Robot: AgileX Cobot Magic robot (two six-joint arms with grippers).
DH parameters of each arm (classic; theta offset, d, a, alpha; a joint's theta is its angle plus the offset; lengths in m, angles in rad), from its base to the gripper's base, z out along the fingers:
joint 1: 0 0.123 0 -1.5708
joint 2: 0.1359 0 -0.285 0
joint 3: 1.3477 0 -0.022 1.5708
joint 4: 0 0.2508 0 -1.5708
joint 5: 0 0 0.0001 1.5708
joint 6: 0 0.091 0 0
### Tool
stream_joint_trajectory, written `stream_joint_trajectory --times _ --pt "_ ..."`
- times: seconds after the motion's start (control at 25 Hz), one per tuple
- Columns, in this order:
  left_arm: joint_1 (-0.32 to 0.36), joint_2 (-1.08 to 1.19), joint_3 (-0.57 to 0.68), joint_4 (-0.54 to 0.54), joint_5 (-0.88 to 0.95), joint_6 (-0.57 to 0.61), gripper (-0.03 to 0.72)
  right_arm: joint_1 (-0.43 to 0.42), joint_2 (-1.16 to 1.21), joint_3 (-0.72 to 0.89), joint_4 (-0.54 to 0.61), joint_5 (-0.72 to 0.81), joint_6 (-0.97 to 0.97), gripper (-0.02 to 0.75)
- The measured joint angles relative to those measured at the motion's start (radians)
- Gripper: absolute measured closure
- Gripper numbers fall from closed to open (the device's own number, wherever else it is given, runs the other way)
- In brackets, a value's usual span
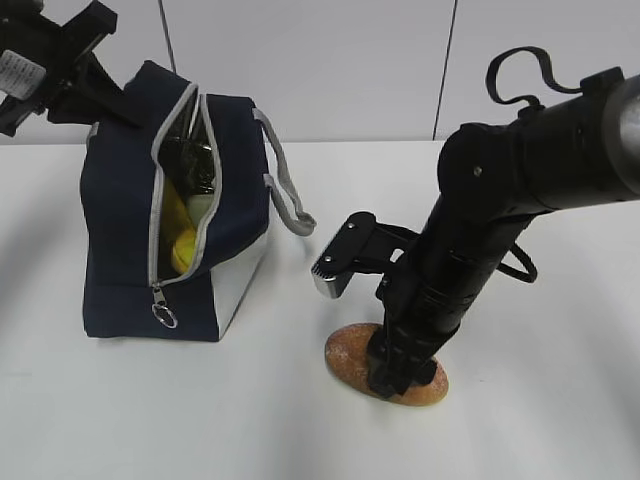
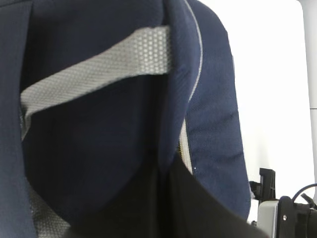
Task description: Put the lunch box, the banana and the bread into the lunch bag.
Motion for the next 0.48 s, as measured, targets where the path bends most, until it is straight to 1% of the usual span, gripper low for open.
stream_joint_trajectory --times 0.12,0.32,0.4,0.48 --pt "0.0 0.0 0.0 0.0 0.0 0.0 0.691 0.0 0.005 -0.032 0.0 0.061 0.0 0.316" --pt "0.0 0.0 0.0 0.0 0.0 0.0 0.691 0.0 0.012 -0.141 -0.012 0.21 0.025 0.333" --pt "0.0 0.0 0.0 0.0 0.0 0.0 0.691 0.0 0.012 -0.189 -0.059 0.281 0.07 0.334" --pt "0.0 0.0 0.0 0.0 0.0 0.0 0.691 0.0 0.012 -0.242 -0.135 0.355 0.137 0.335"
